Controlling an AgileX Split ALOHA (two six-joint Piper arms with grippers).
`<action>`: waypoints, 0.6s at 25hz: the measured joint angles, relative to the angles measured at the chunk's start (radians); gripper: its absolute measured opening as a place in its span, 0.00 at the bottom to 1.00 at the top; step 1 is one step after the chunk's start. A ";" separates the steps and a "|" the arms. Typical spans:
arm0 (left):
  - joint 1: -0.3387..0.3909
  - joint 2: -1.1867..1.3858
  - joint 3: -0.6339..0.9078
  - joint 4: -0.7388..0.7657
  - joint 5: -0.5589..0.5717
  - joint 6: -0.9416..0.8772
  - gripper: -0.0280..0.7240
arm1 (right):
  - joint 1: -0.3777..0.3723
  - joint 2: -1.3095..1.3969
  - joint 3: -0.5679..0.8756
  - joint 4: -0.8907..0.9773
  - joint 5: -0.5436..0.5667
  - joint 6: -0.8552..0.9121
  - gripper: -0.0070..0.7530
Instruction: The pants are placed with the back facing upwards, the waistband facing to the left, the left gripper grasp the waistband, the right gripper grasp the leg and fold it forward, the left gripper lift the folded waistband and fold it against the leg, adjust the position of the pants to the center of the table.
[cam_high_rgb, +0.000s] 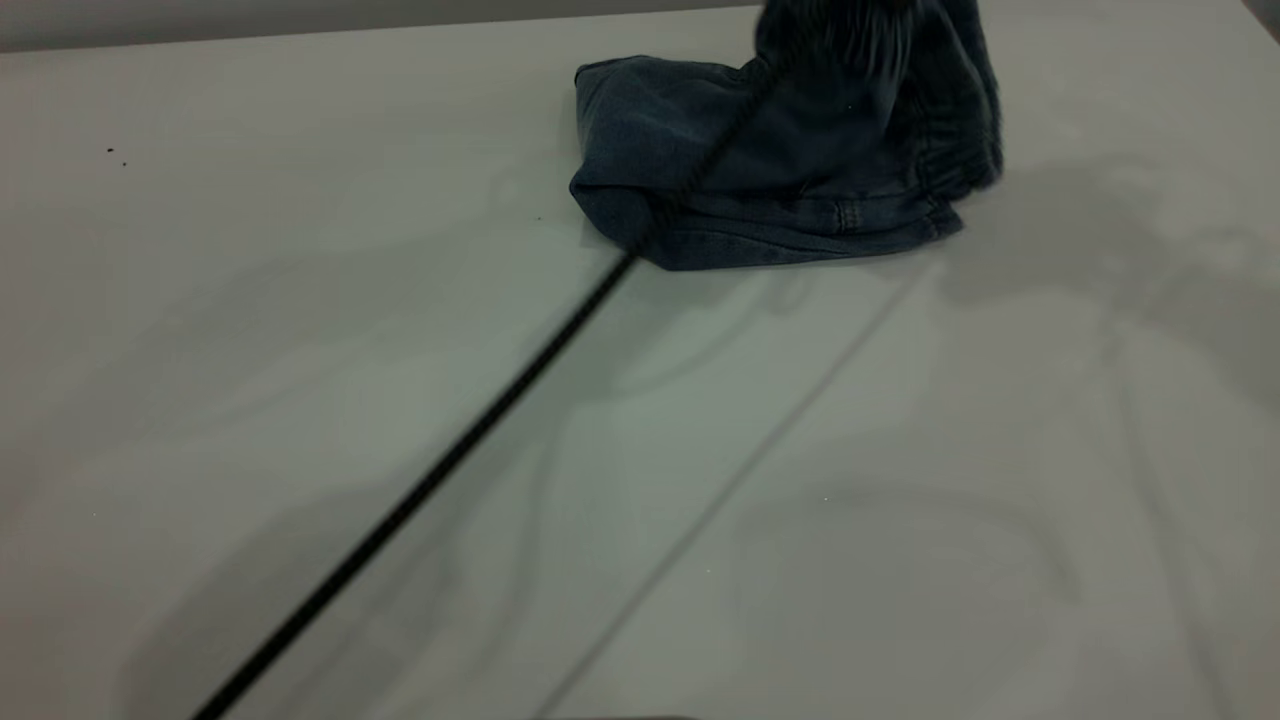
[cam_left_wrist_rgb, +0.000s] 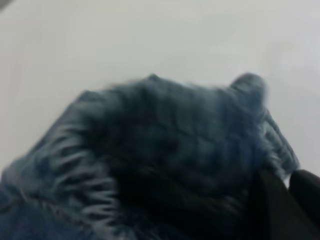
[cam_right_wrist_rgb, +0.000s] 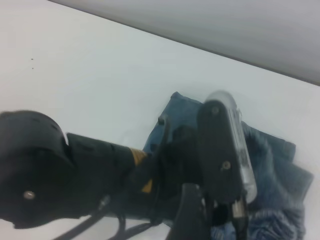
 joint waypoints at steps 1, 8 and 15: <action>0.000 0.005 0.000 0.000 0.004 0.000 0.23 | 0.000 0.000 0.000 0.000 0.000 0.000 0.69; 0.001 -0.041 0.000 0.022 0.041 0.000 0.66 | 0.000 0.000 0.000 0.000 0.001 0.000 0.69; 0.016 -0.121 -0.002 0.316 0.194 -0.055 0.76 | 0.000 0.000 0.000 -0.001 0.022 -0.001 0.69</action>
